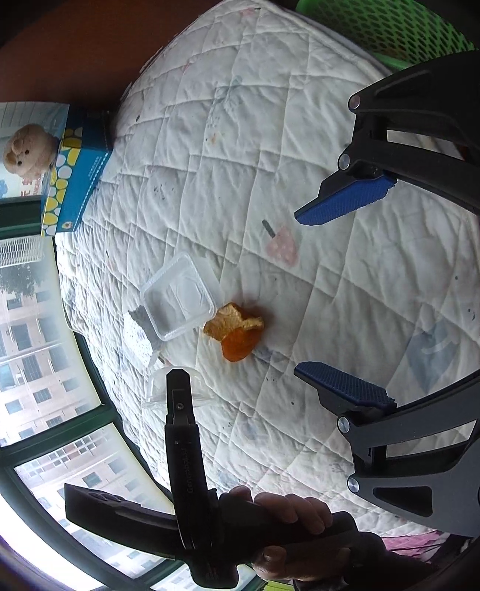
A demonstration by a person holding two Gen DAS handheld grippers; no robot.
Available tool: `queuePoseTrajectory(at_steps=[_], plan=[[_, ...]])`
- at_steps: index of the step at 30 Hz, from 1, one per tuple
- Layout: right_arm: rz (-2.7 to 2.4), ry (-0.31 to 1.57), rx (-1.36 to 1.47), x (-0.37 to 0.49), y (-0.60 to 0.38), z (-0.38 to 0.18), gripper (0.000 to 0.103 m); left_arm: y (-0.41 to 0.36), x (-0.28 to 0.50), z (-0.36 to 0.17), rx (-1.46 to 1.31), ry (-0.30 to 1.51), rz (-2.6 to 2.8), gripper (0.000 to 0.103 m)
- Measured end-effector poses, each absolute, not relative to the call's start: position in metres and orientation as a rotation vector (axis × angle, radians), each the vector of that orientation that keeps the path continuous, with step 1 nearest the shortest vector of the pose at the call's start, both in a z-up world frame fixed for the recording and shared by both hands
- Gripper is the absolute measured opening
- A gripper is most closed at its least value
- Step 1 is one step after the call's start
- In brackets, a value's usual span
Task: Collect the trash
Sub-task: 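Grasp the labeled plastic cup with the left tool while the right tool grasps the orange peel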
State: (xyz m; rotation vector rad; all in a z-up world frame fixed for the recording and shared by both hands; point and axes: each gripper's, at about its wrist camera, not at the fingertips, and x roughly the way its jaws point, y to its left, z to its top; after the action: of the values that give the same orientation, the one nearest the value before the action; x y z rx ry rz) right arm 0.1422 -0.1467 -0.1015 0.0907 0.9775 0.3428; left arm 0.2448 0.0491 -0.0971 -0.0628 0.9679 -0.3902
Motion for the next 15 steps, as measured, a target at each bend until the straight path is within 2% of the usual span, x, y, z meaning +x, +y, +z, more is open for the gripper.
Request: queuePoseTrajectory(at_steps=[15], plan=[[0.344,0.998,0.056,0.190,-0.104,-0.122,0.048,0.083,0.239,-0.092,-0.087,0.957,-0.330,0.064]])
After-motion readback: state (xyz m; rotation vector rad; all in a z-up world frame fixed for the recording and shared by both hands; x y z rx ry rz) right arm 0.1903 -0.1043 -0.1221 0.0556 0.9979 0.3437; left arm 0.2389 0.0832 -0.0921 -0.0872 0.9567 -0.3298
